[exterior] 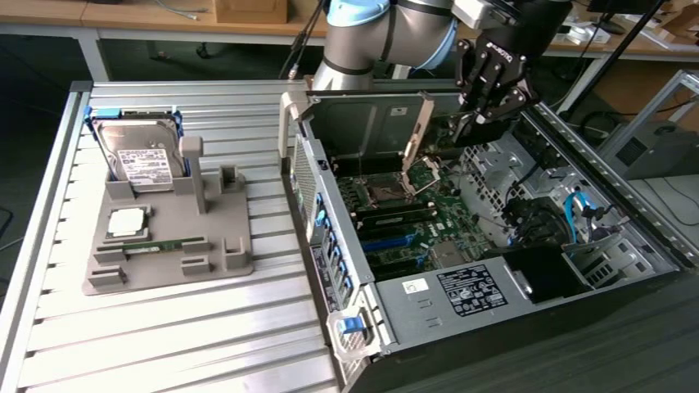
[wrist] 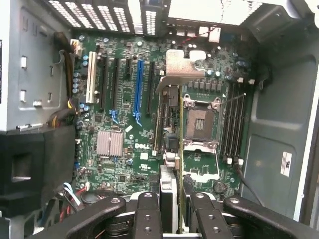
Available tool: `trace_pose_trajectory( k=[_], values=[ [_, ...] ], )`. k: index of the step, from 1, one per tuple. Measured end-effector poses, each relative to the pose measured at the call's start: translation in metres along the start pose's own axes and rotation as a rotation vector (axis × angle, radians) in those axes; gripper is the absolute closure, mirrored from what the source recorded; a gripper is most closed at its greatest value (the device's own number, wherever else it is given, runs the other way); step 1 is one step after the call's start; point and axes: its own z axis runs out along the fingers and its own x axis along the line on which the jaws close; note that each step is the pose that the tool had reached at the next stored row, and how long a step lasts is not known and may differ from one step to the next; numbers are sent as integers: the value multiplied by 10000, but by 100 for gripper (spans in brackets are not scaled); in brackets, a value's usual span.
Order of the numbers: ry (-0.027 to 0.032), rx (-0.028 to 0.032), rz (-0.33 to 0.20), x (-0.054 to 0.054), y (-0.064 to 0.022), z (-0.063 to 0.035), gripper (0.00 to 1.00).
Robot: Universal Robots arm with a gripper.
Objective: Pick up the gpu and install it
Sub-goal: 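Insert the gpu into the slot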
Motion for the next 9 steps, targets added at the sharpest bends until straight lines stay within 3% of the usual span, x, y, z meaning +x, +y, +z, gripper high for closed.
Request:
trace_pose_trajectory(
  k=[9],
  values=[
    [-3, 2, 112, 0, 0, 1, 72]
  ],
)
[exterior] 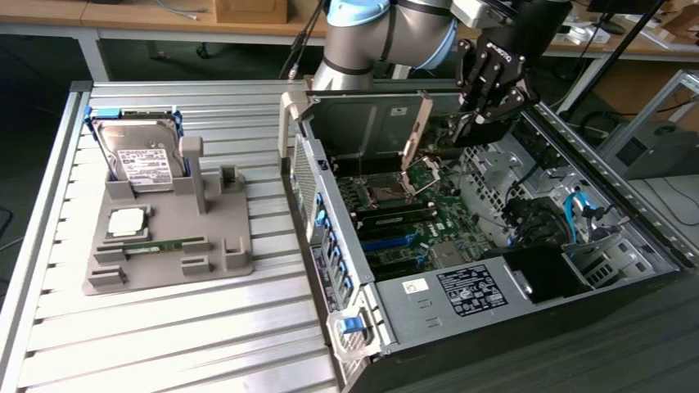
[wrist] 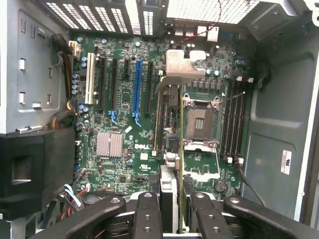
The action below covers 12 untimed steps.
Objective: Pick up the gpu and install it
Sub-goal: 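Insert the gpu into the slot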
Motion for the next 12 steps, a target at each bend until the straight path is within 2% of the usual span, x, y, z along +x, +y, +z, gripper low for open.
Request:
trace_pose_trajectory(
  k=[2, 4, 12],
  values=[
    [2, 3, 164, 0, 0, 2, 72],
    [5, 9, 555, 0, 0, 6, 72],
    [4, 11, 581, 2, 2, 8, 72]
  ],
)
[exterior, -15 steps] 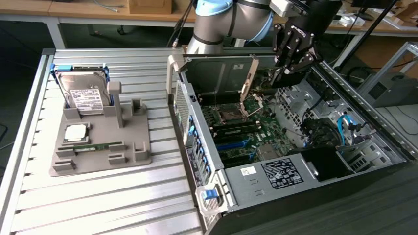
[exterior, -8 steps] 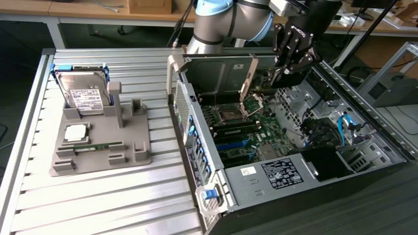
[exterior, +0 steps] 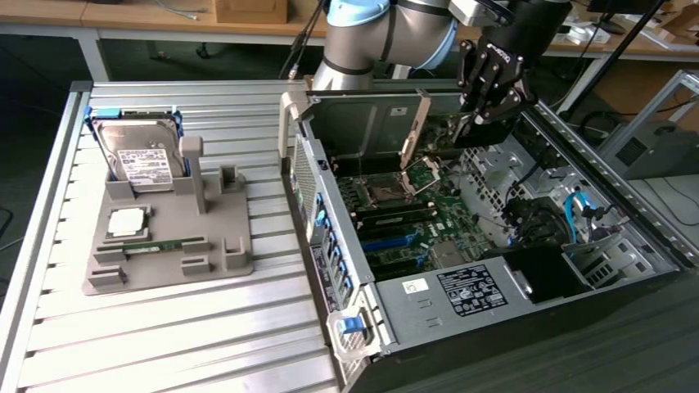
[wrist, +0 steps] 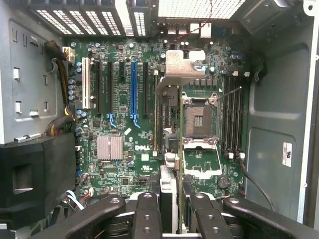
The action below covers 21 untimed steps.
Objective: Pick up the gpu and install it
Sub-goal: 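Insert the gpu into the slot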
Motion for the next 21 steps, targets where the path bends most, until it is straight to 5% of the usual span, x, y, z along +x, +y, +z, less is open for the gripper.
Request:
trace_pose_trajectory(
  k=[21],
  values=[
    [1, 0, -1, 23, 23, 33, 72]
  ],
)
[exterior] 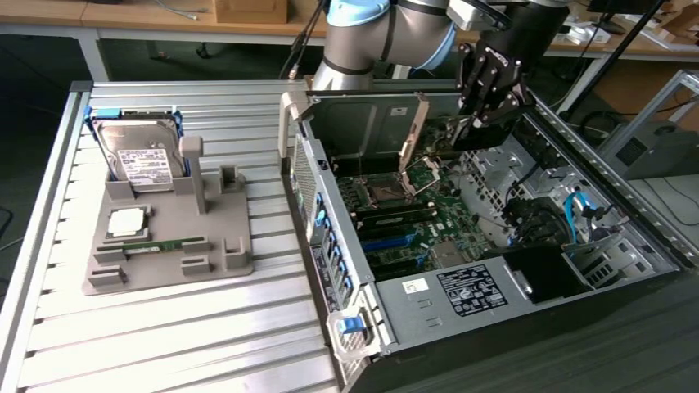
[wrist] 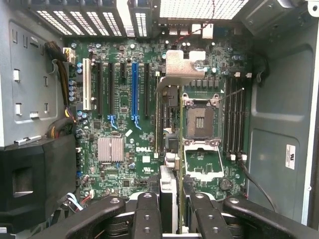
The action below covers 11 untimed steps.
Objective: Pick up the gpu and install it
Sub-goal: 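Insert the gpu into the slot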
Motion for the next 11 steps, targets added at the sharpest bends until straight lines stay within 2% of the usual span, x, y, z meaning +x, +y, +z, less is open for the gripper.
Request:
trace_pose_trajectory(
  k=[11],
  values=[
    [0, 0, 0, 9, 16, 20, 72]
  ],
)
